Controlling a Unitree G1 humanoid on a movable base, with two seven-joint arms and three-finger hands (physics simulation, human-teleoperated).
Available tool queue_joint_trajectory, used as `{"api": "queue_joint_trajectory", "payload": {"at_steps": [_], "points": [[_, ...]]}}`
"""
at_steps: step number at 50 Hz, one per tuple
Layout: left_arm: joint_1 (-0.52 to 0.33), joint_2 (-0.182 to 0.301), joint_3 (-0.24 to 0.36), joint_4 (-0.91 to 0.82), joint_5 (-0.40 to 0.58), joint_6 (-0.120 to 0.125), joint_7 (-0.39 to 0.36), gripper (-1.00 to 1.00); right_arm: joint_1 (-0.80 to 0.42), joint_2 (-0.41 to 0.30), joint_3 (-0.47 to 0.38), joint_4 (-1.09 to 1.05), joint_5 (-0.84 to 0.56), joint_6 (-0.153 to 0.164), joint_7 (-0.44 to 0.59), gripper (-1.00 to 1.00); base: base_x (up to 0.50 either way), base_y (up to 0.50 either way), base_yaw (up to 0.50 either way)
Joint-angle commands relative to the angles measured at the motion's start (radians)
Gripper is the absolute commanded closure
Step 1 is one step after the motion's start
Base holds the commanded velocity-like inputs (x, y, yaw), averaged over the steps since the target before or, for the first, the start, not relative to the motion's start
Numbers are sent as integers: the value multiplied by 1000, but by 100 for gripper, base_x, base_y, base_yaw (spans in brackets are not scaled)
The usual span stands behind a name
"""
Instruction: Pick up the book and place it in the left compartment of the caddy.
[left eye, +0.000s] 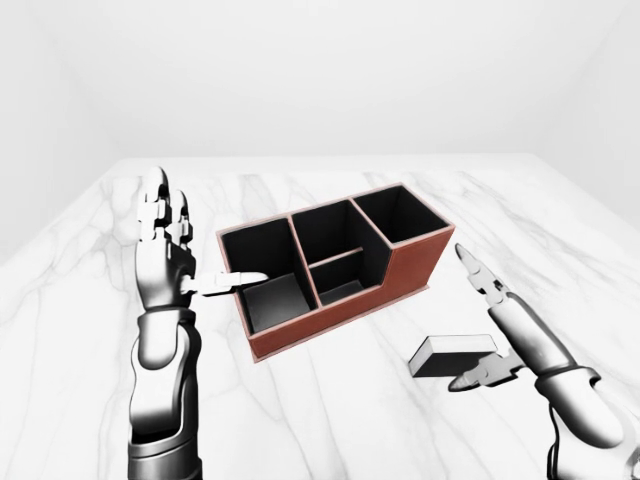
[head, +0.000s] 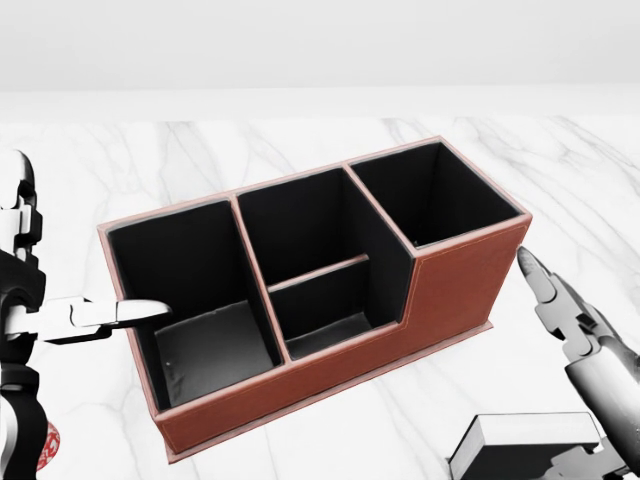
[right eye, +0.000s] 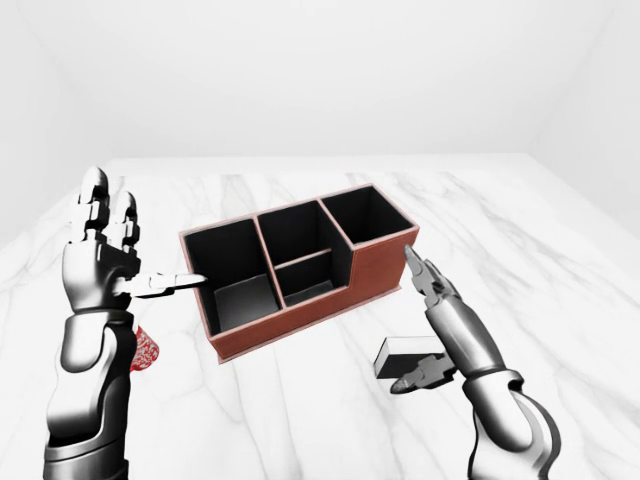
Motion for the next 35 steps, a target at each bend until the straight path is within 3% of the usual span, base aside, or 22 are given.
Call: {"api": "queue_joint_trajectory", "payload": {"at_steps": [1, 35], "points": [[9, 1, 7, -20, 0, 0, 0, -100, -8, -22, 51, 62, -80, 0, 0, -100, 0, 0, 0], [13, 10, 29, 41, -10, 0, -2, -100, -57, -63, 118, 164, -291, 0, 0, -100, 0, 0, 0]]}}
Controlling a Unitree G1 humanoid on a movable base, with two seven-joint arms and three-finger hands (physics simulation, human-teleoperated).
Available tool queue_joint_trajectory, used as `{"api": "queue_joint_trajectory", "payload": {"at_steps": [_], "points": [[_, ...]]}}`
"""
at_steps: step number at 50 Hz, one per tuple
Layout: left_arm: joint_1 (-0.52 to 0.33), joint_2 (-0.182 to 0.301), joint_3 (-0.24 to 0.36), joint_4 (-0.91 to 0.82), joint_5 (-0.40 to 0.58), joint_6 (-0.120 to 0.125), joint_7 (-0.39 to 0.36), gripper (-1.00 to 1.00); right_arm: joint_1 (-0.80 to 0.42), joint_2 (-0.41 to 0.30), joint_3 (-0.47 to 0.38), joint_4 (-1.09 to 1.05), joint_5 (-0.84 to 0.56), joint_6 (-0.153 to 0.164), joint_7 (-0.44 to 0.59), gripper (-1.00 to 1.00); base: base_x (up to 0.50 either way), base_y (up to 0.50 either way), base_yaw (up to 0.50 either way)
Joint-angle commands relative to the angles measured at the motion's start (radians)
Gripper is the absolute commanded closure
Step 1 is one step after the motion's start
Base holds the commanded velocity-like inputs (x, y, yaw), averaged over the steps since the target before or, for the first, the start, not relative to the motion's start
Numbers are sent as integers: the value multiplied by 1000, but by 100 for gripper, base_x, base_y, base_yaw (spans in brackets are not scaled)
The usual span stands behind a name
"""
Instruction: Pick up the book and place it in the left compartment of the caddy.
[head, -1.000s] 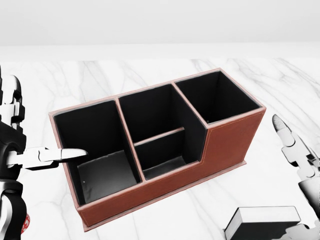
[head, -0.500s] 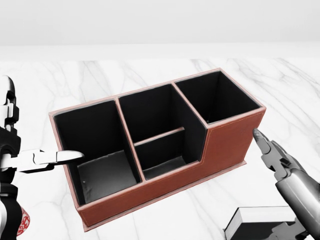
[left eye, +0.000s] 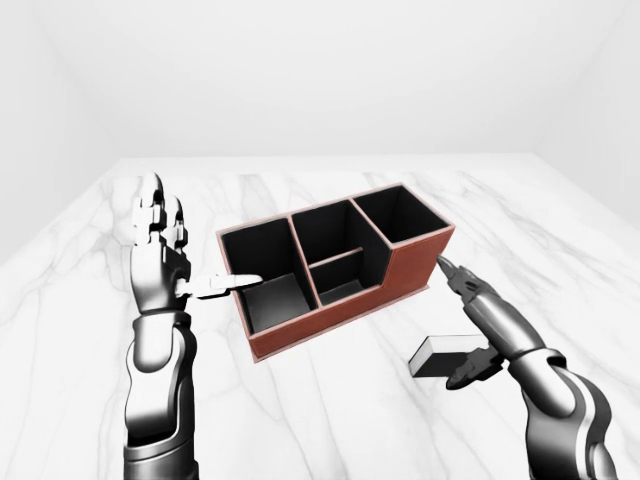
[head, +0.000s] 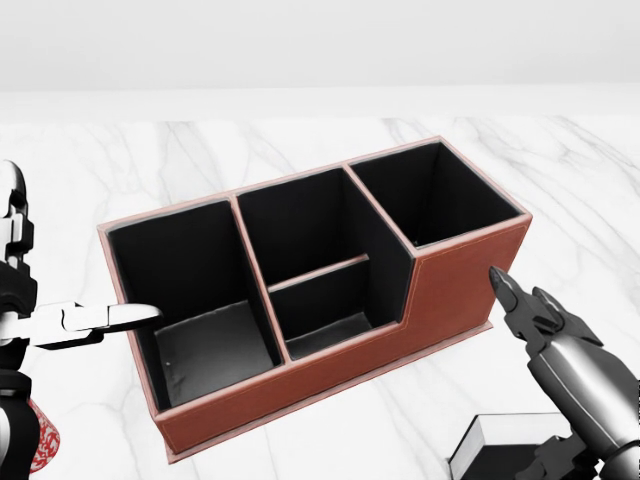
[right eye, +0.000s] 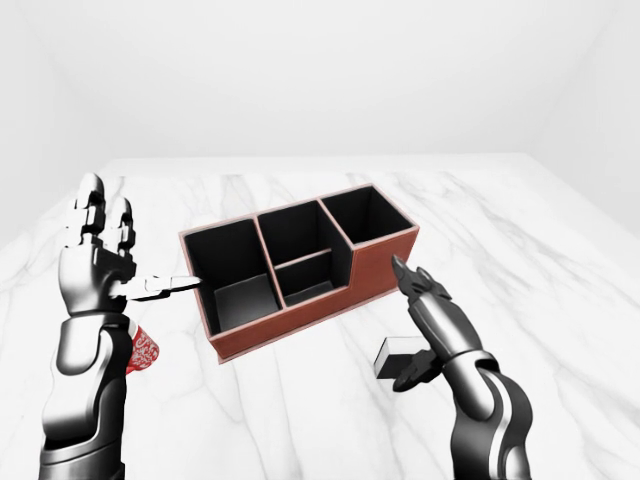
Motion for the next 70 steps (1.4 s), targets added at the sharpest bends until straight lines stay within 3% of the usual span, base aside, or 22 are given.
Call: {"api": "queue_joint_trajectory", "payload": {"at_steps": [1, 26, 34, 37, 57, 70], "points": [[-1, 5, 7, 37, -6, 0, 1, -100, -3, -4, 25, 34, -64, 0, 0, -100, 0, 0, 0], [8, 7, 16, 32, -14, 0, 4, -100, -35, -28, 42, 131, -127, -29, 0, -100, 0, 0, 0], [15, 6, 18, 25, -13, 0, 3, -100, -41, -38, 61, 184, -165, -64, 0, -100, 0, 0, 0], [20, 6, 22, 20, -15, 0, 2, -100, -44, -47, 68, 215, -199, -91, 0, -100, 0, 0, 0], [32, 6, 34, 26, -20, 0, 1, -100, -49, -62, 72, 284, -272, -139, 0, -100, 0, 0, 0], [39, 8, 41, 30, -23, 0, 1, -100, -78, -81, 67, 348, -290, -147, 0, -100, 0, 0, 0]]}}
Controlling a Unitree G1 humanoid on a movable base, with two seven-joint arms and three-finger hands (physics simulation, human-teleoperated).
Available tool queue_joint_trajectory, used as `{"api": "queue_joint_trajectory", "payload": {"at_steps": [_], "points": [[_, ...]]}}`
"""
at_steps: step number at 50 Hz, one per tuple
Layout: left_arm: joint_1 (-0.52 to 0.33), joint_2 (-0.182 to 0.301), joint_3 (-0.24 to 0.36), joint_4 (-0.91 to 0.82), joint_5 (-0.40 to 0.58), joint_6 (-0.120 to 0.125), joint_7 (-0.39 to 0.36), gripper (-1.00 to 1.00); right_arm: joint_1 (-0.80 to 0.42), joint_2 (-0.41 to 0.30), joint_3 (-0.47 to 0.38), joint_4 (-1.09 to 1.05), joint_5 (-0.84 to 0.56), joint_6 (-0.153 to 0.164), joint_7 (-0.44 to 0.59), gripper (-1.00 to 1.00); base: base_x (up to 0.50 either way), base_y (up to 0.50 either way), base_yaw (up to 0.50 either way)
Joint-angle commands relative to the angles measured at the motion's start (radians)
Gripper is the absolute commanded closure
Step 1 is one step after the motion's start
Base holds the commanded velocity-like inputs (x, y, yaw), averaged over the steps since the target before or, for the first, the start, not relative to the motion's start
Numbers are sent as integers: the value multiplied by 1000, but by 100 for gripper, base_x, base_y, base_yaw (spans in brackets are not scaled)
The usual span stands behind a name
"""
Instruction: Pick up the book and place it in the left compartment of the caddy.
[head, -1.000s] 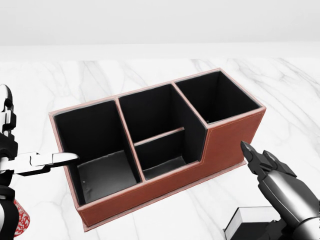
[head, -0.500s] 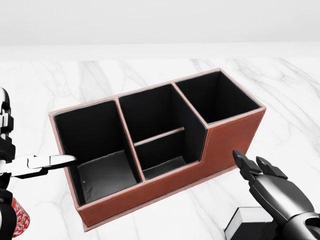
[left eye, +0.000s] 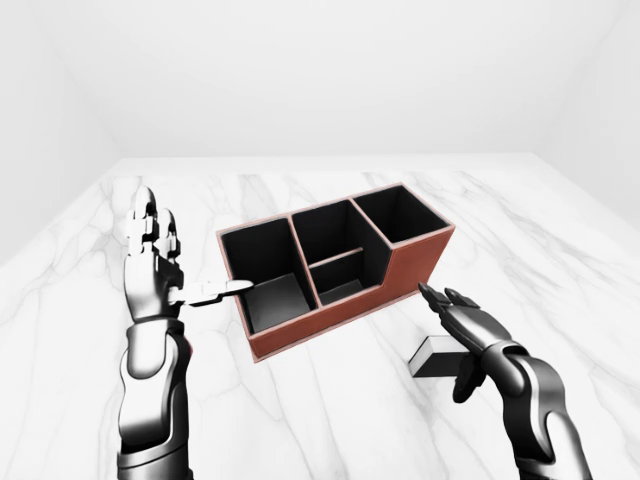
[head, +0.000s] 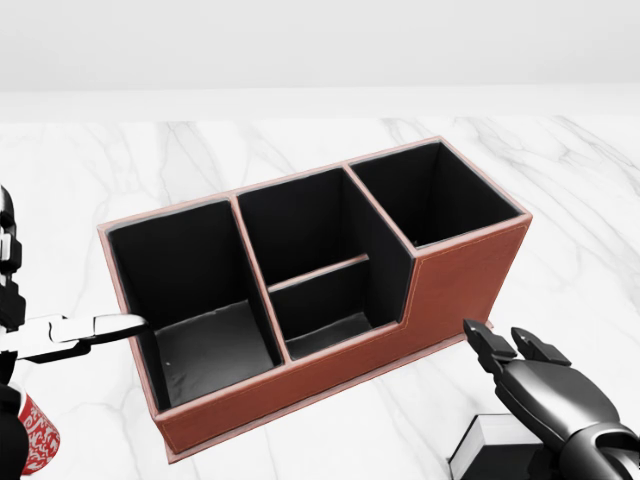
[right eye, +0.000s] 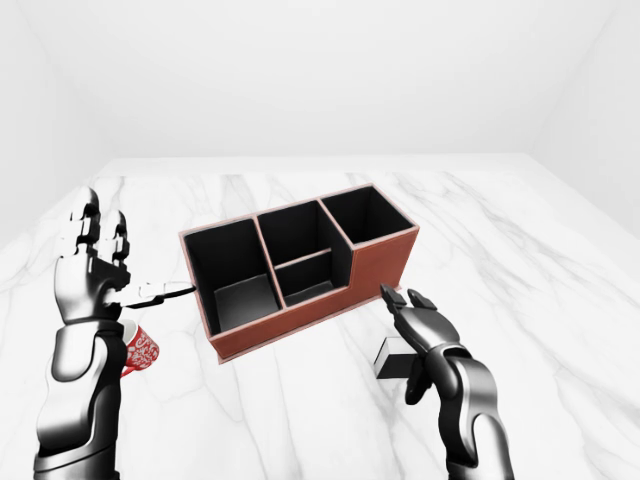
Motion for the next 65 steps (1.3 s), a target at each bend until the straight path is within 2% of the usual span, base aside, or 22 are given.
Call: {"api": "queue_joint_trajectory", "payload": {"at_steps": [1, 14, 22, 25, 38, 48, 59, 65], "points": [[7, 0, 6, -1, -3, 0, 0, -100, -21, -15, 0, 55, -24, -11, 0, -100, 0, 0, 0], [14, 0, 13, -6, -7, 0, -4, -100, -57, -36, 14, 145, -34, -3, 0, -100, 0, 0, 0], [11, 2, 14, -1, -8, 0, -4, -100, -53, -50, 18, 173, -52, -20, 0, -100, 0, 0, 0], [11, 4, 16, -7, -9, 0, -4, -100, -50, -53, 16, 170, -56, -34, 0, 98, 0, 0, 0], [28, -1, 24, -33, -13, 0, -8, -100, -23, -42, 1, 114, -61, -40, 0, 100, 0, 0, 0], [39, -6, 27, -54, -15, 0, -14, -100, -48, -23, -11, -23, -34, -40, 0, 100, 0, 0, 0], [34, -6, 23, -45, -16, 0, -15, -100, -78, -23, -36, -183, 27, -7, 0, 100, 0, 0, 0], [29, -5, 21, -35, -17, 0, -14, -100, -88, -22, -35, -206, 36, -1, 0, 100, 0, 0, 0]]}}
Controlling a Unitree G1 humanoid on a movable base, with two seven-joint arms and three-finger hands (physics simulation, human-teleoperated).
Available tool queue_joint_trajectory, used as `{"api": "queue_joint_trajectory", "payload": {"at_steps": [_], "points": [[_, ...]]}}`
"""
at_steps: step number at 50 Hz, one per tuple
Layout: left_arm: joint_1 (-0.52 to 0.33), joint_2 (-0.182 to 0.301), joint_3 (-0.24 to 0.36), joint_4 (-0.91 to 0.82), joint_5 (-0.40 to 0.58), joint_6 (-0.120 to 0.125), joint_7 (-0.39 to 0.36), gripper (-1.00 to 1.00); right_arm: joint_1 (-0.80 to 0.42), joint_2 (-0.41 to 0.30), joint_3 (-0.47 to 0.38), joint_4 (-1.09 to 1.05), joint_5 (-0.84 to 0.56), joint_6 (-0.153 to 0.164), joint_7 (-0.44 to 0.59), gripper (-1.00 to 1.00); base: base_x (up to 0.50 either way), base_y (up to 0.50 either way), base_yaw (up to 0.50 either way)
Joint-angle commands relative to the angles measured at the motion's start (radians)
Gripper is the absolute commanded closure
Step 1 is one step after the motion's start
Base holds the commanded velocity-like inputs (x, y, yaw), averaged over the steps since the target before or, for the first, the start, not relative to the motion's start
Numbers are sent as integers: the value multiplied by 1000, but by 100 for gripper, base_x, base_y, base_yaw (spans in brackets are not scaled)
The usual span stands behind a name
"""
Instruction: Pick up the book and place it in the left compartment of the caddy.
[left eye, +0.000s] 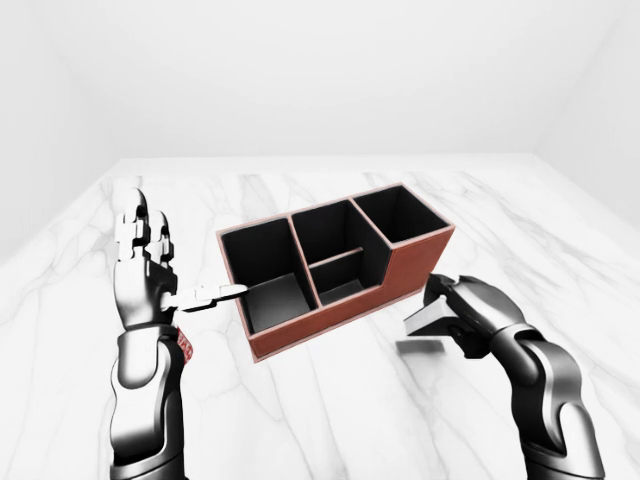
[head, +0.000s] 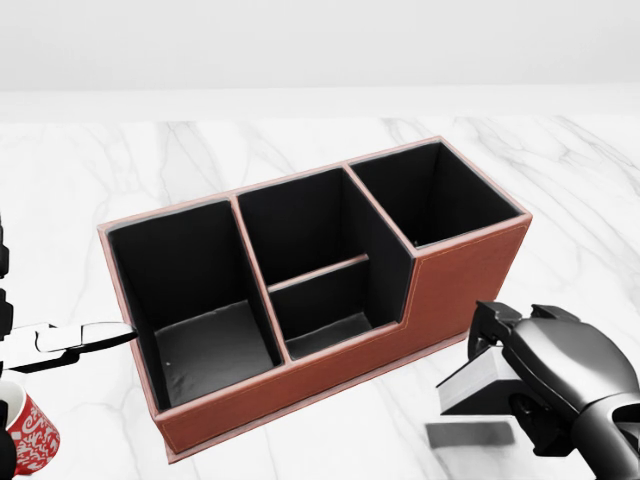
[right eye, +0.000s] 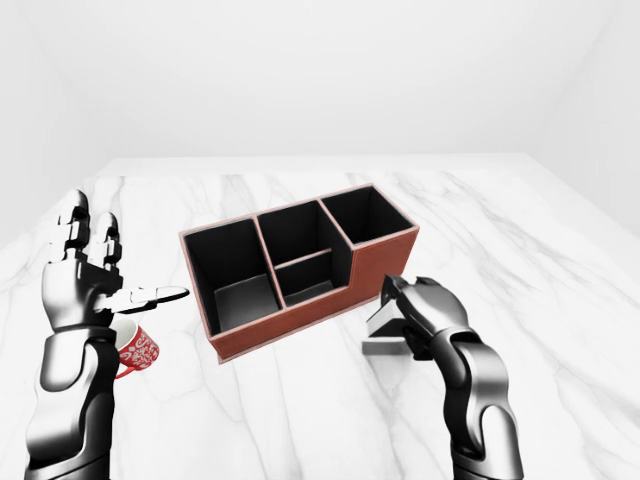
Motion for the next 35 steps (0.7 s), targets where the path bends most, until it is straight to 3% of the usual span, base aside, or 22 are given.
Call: {"api": "queue_joint_trajectory", "payload": {"at_steps": [1, 9, 13, 17, 21, 35], "points": [[-5, 0, -3, 9, -1, 0, 0, -100, -31, 1, -16, -103, 45, 19, 0, 100, 0, 0, 0], [-11, 3, -5, 18, -1, 0, 3, -100, -57, 0, 1, -130, 46, 39, 0, 100, 0, 0, 0], [-13, 5, -3, 7, -2, 0, 5, -100, -81, 3, 10, -165, 62, 63, 0, 100, 0, 0, 0], [-17, 5, -5, 7, -1, 0, 8, -100, -102, 11, 29, -191, 80, 97, 0, 100, 0, 0, 0], [-12, 4, -2, -1, -2, 0, 7, -100, -126, 29, 62, -229, 110, 153, 0, 100, 0, 0, 0], [-4, 8, 15, -8, -13, 0, 3, -100, -265, 75, 188, -359, 72, 153, 0, 100, 0, 0, 0]]}}
